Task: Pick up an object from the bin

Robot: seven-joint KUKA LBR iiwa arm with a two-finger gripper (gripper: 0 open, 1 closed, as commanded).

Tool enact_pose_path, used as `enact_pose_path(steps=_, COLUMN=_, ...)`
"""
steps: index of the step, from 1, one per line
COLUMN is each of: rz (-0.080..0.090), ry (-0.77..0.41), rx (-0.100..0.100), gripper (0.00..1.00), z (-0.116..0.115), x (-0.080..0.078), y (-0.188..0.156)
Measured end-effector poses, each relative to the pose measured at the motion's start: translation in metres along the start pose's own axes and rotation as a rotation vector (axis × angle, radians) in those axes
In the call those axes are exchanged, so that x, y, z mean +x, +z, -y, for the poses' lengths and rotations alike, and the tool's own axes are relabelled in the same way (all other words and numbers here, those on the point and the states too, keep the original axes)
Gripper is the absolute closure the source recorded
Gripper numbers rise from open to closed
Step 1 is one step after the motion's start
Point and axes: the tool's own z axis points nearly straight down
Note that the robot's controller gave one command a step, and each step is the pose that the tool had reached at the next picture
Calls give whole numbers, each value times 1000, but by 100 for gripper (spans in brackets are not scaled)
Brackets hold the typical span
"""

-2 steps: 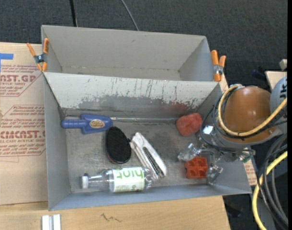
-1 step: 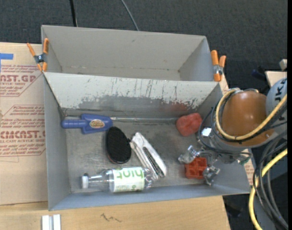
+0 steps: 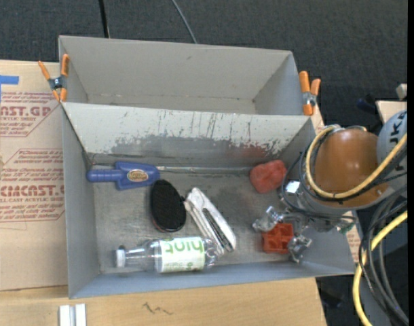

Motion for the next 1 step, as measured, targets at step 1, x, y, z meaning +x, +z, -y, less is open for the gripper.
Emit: enact_pose_path(steps=1, rz=-4, ry=-125, rx=-15, gripper=100, z=12, x=-8, y=-122)
